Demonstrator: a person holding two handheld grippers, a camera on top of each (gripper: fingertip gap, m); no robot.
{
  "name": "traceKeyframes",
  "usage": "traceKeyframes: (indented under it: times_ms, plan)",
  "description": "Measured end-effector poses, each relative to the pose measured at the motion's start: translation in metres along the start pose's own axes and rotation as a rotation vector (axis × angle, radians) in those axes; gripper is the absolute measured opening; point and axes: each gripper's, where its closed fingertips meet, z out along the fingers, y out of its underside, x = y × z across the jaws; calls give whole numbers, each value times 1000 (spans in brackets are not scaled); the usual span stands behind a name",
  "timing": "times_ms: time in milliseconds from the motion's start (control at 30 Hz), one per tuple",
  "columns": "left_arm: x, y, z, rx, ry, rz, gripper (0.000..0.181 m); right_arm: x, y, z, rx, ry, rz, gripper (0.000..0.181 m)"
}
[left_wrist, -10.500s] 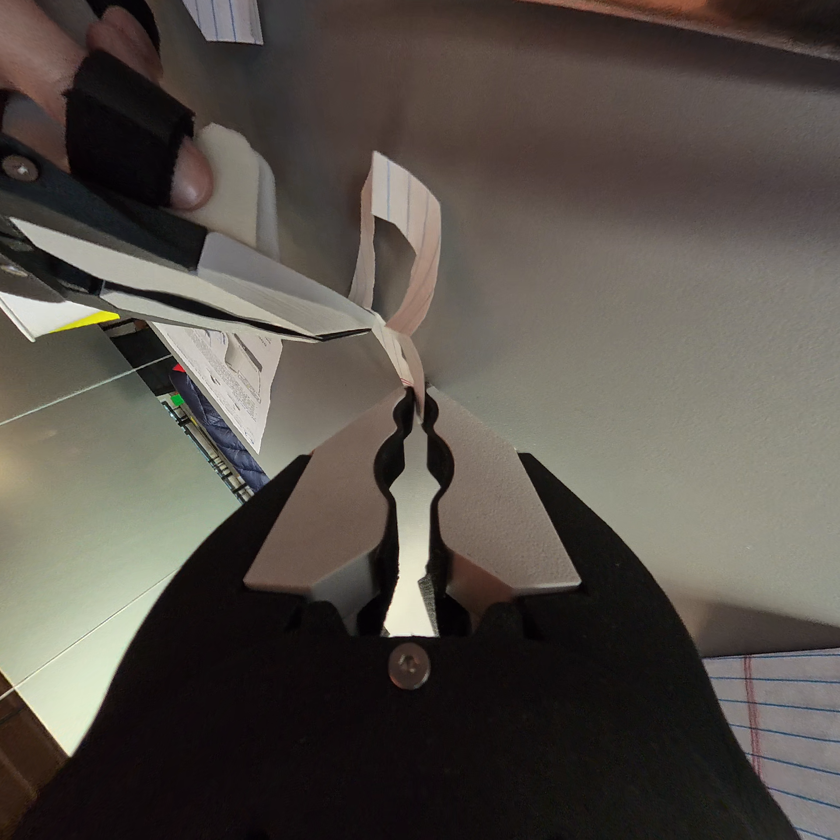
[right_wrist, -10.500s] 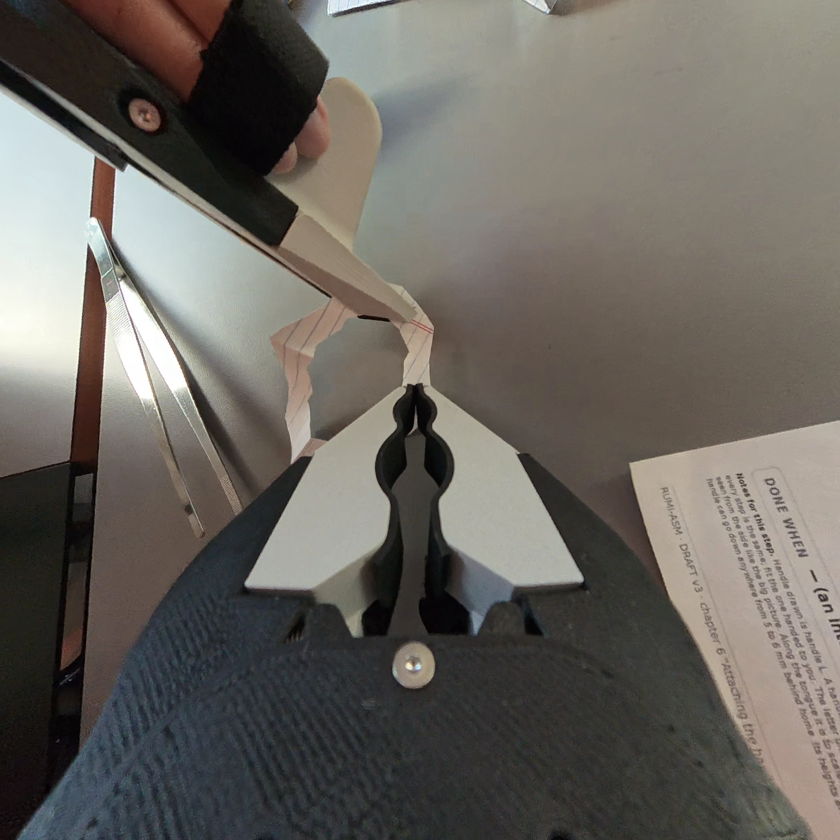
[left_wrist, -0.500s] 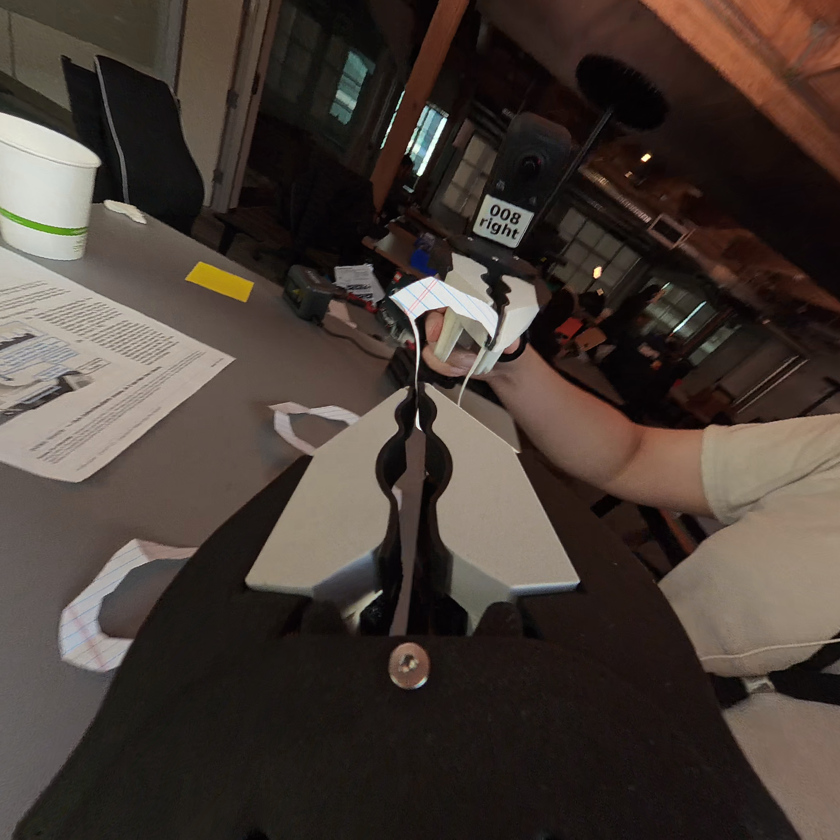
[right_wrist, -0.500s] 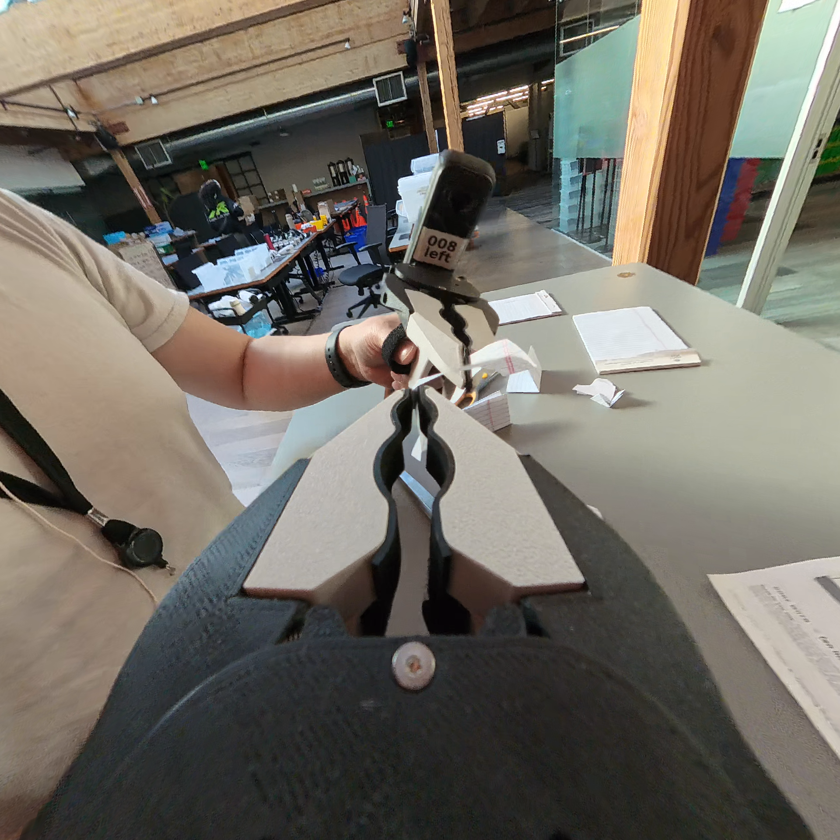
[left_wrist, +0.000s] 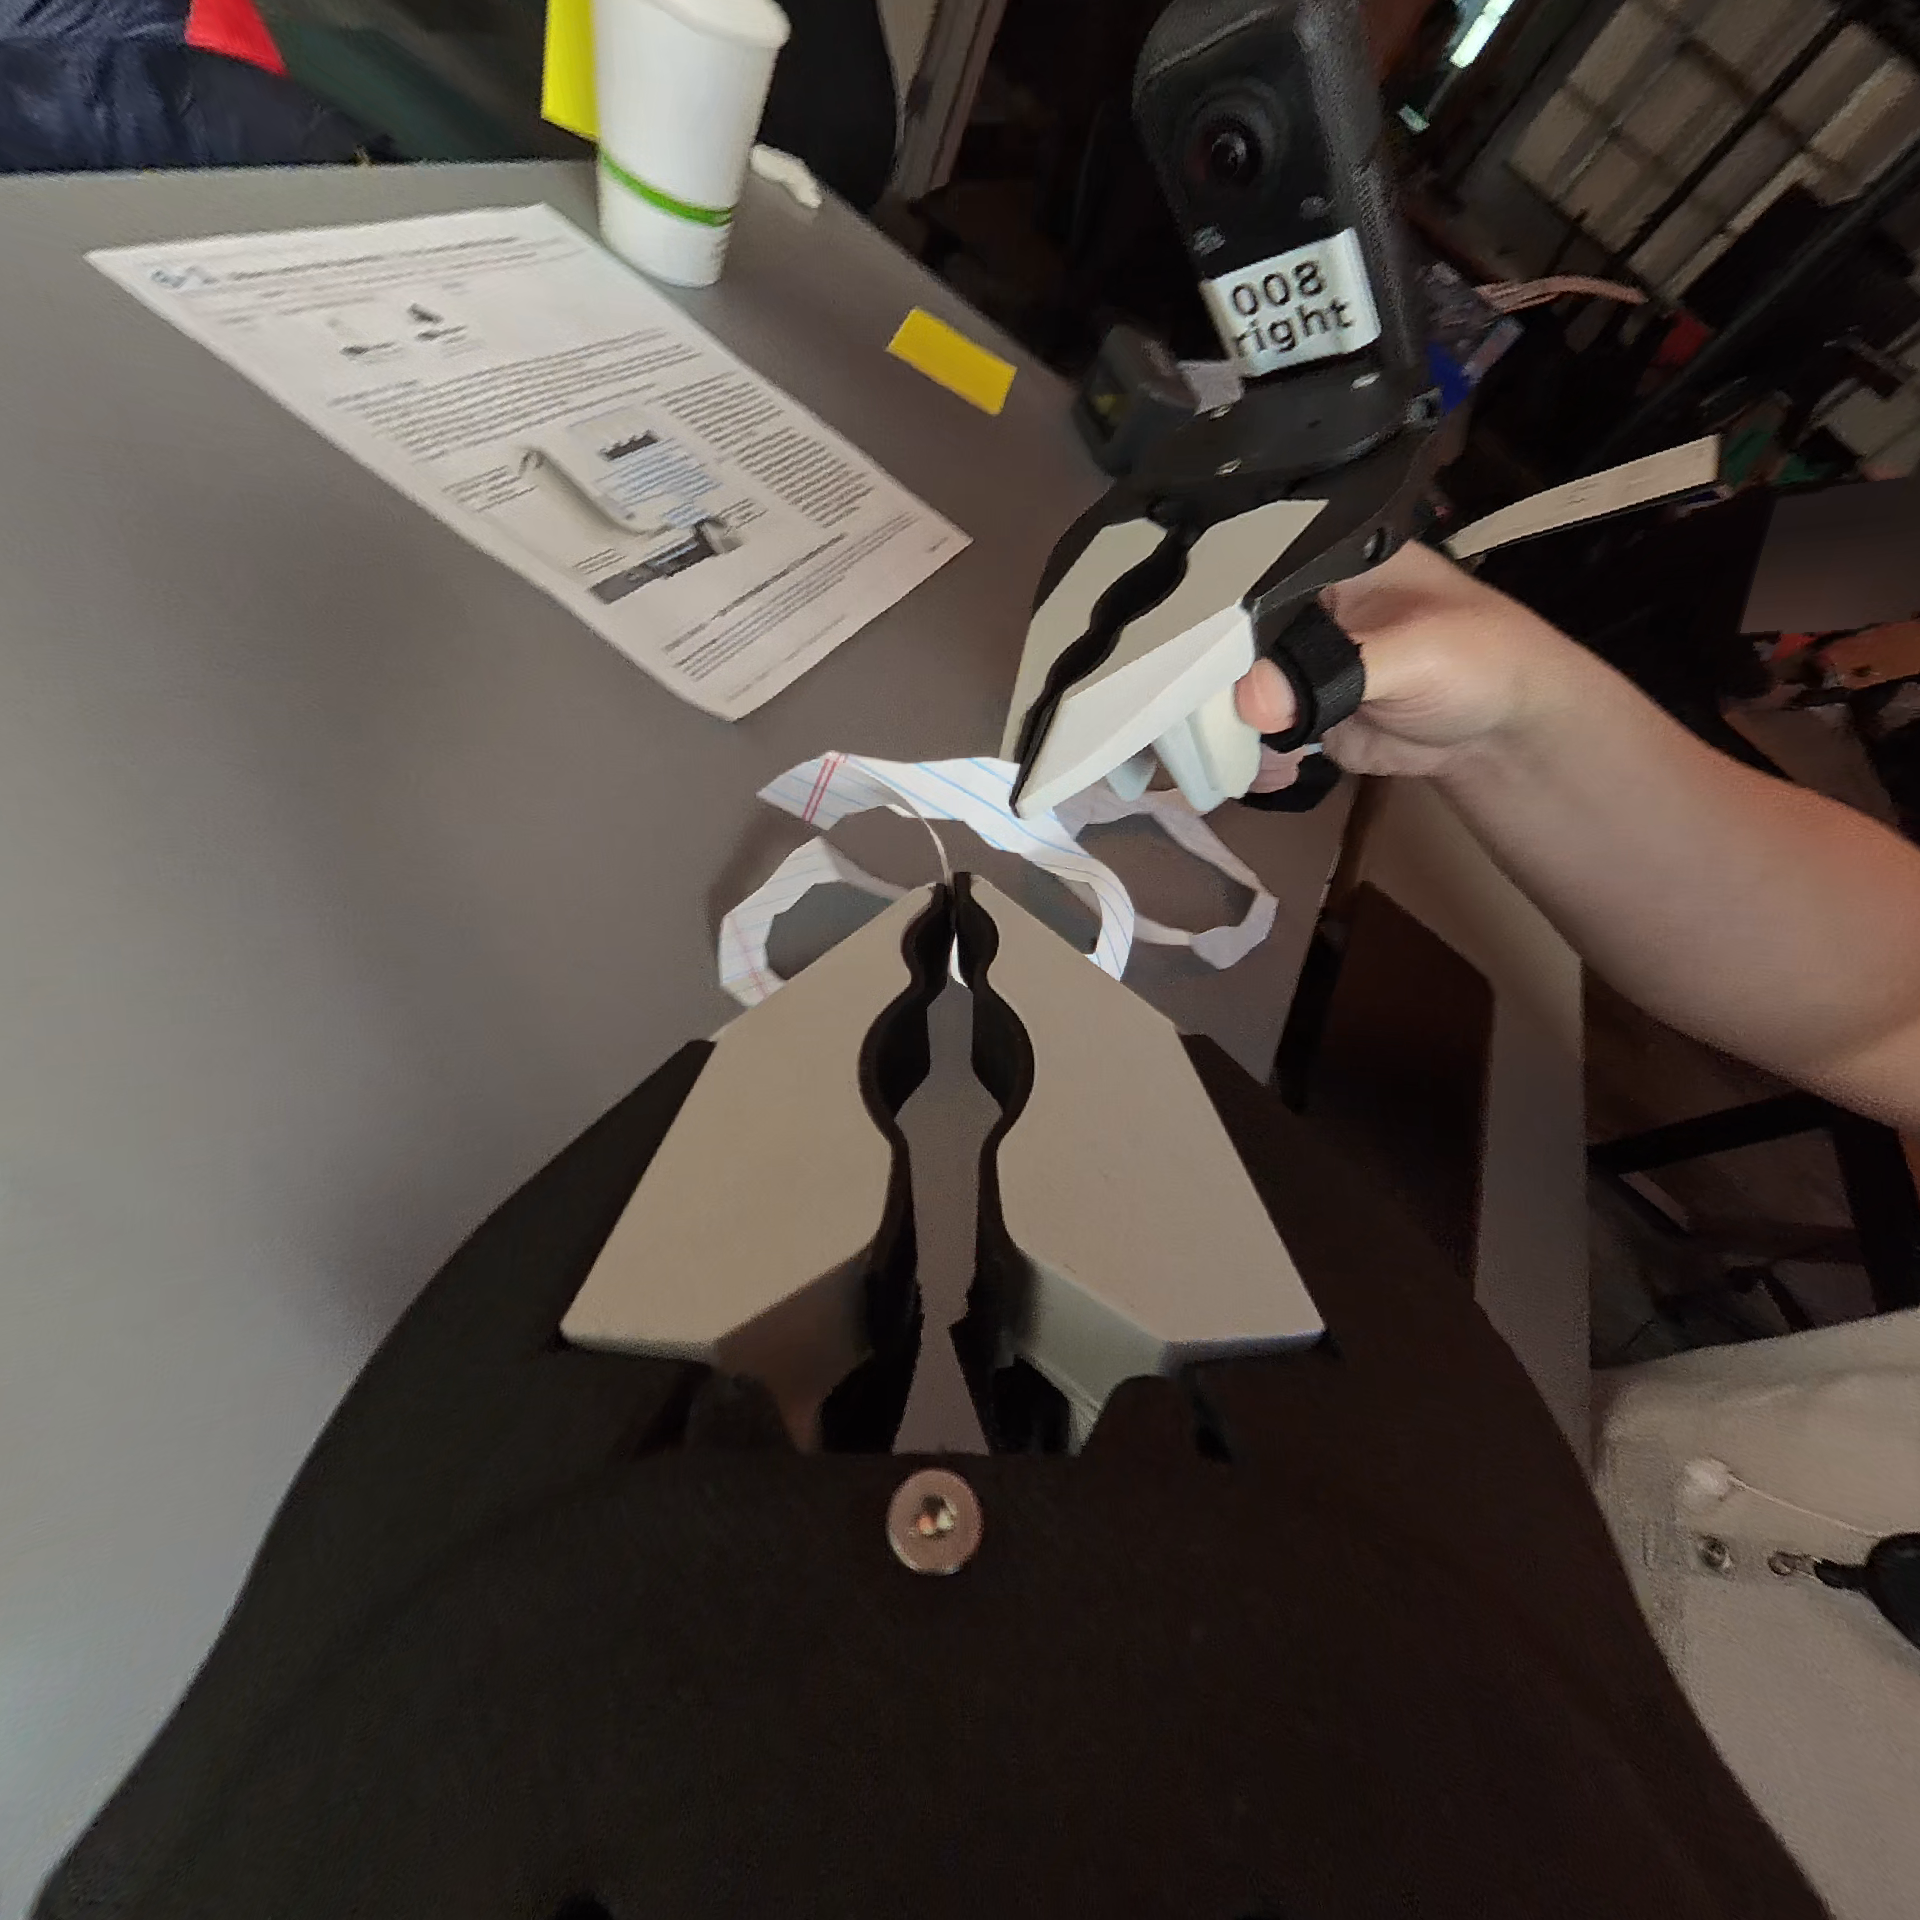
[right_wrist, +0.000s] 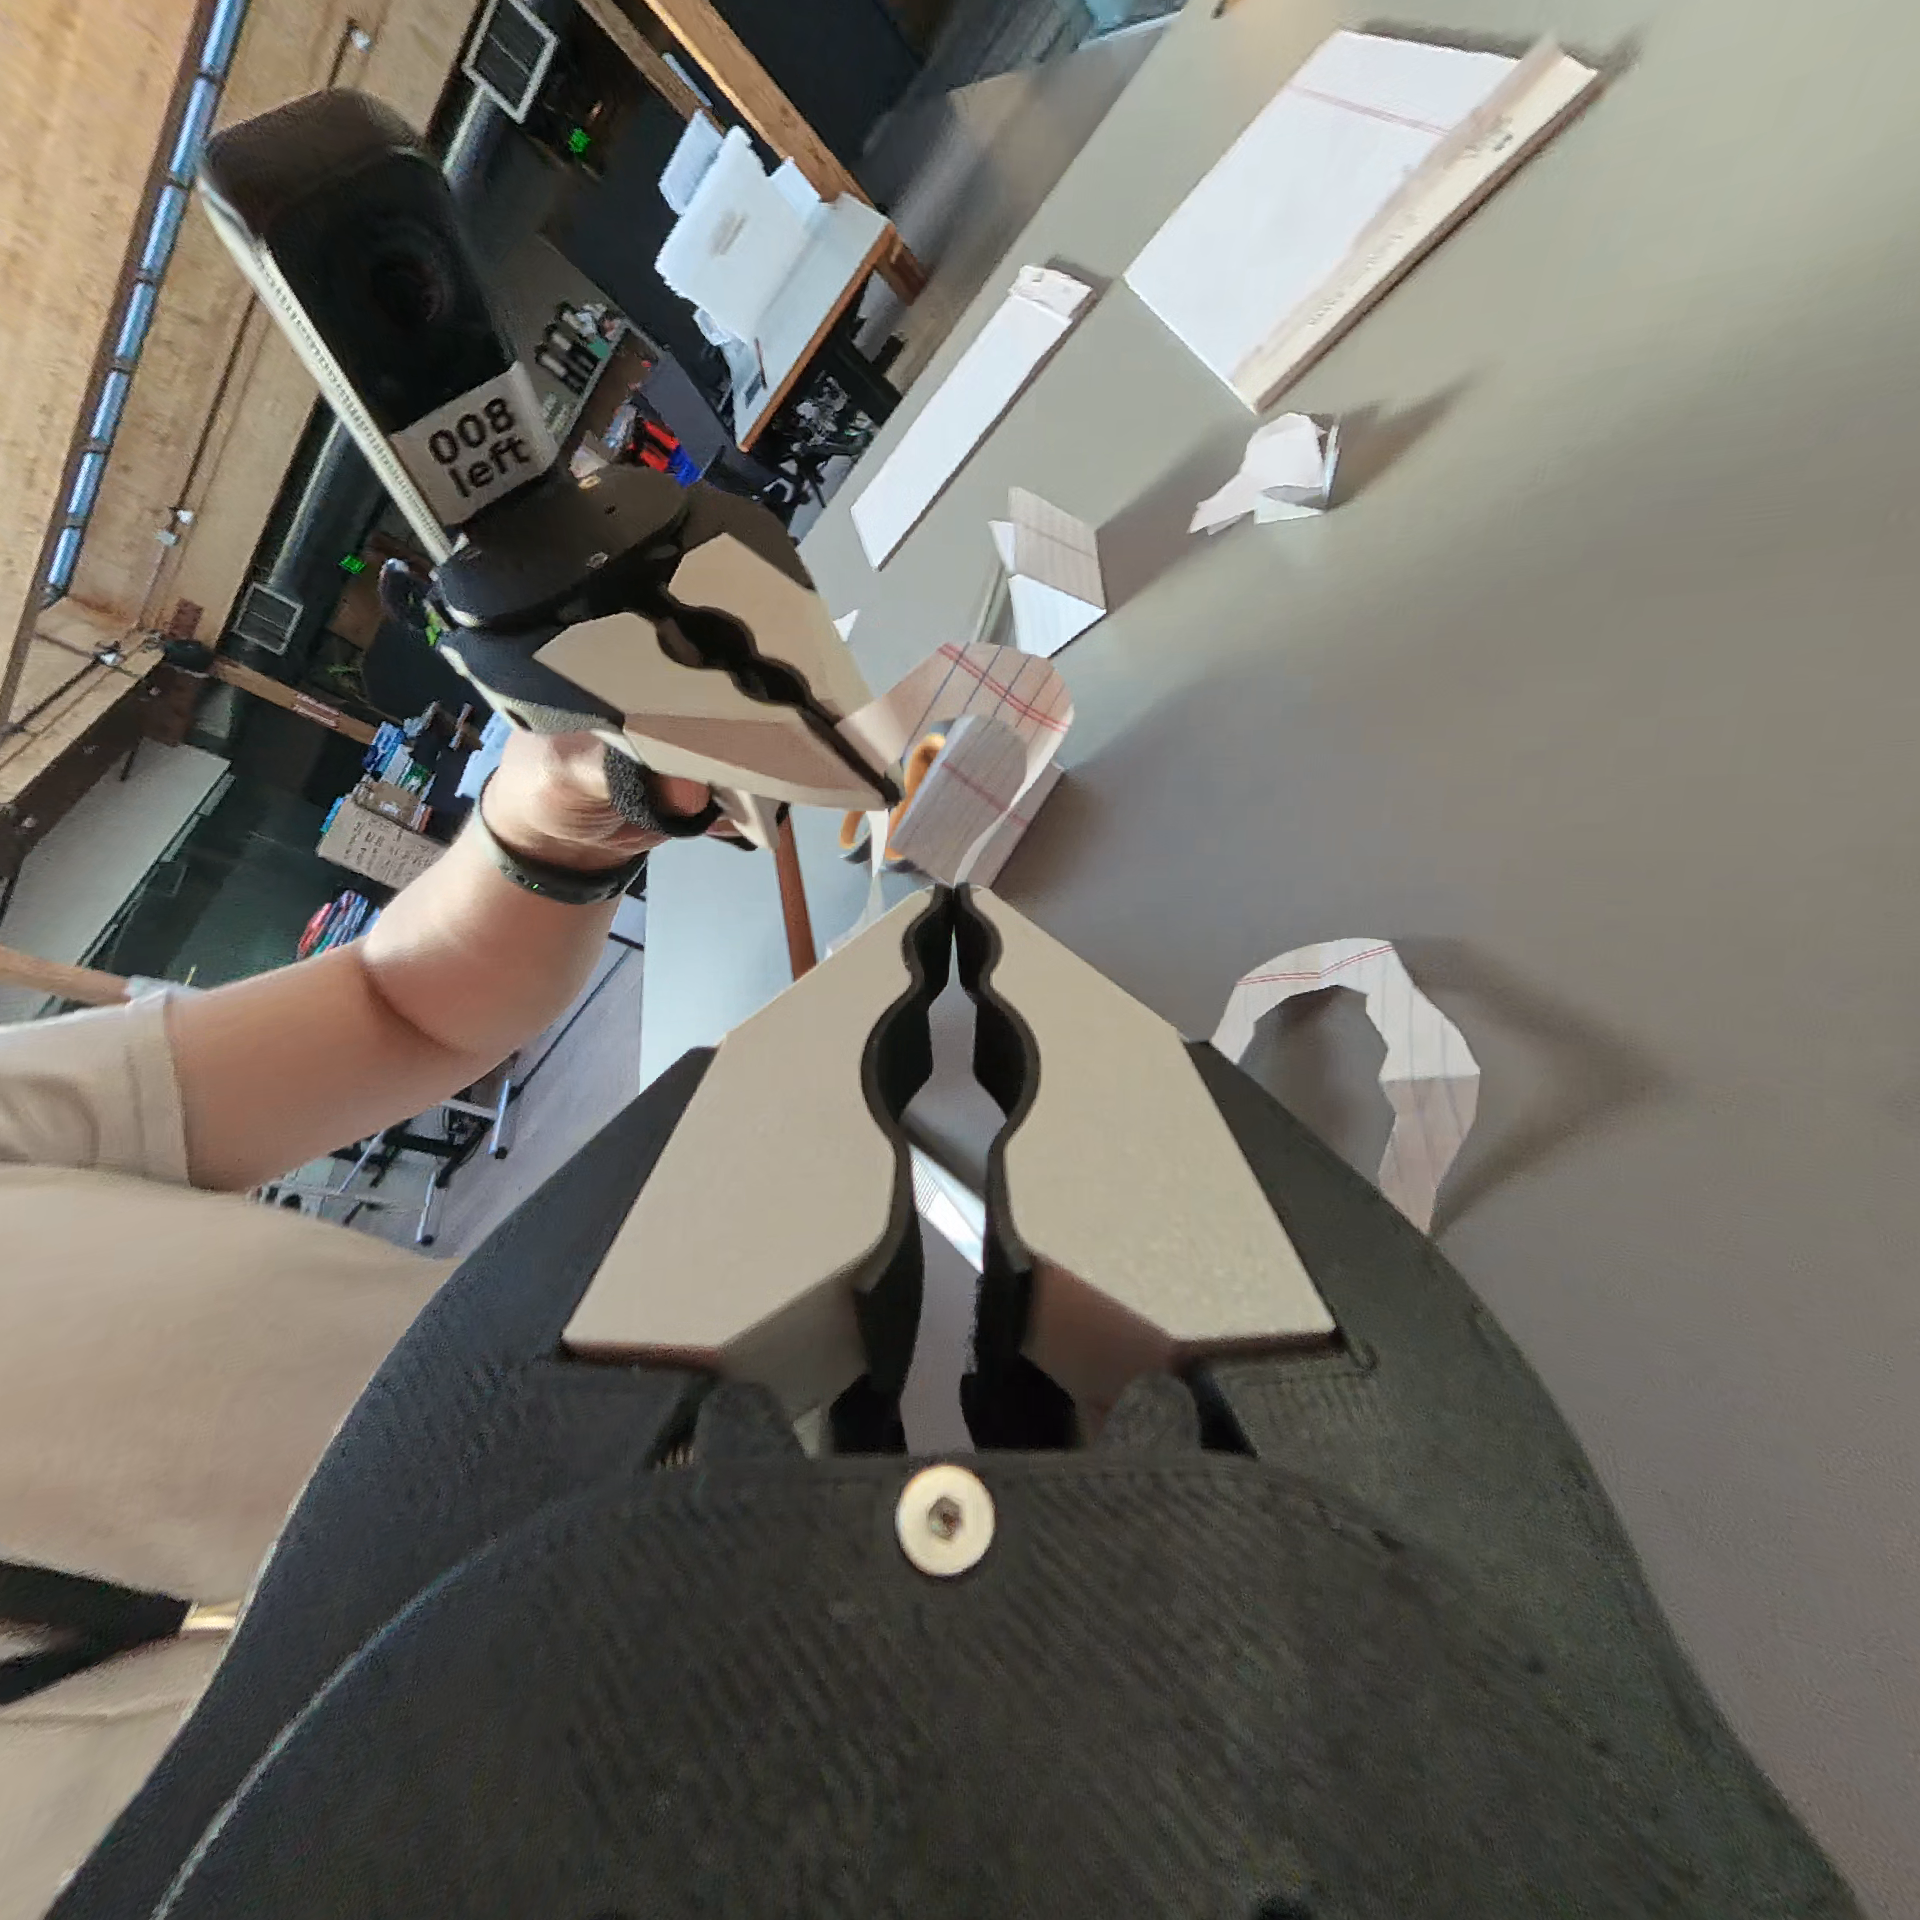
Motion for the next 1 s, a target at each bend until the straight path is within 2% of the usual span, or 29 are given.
traceKeyframes:
  times_ms: [133,233,333,433,600,733,800,900,1000]
  plan:
    - [-40,25,8,-102,-19,-203,0,40,-7,29,-27,84,143,0]
    - [-77,48,11,-198,-133,-255,0,61,3,53,-122,103,201,0]
    - [-93,66,16,-290,-172,-308,0,82,22,68,-278,215,141,0]
    - [-108,79,16,-378,-269,-264,0,92,31,74,-385,301,47,0]
    - [-113,78,15,-392,-311,-267,1,101,31,75,-441,405,-125,4]
    - [-120,71,9,-322,-350,-301,20,104,27,74,-443,468,-202,11]
    - [-121,70,6,-303,-358,-308,23,108,22,71,-440,527,-260,20]
    - [-120,68,0,-306,-375,-276,25,106,19,71,-466,560,-381,22]
    - [-105,52,-11,-255,-383,-189,25,97,11,74,-452,558,-477,21]
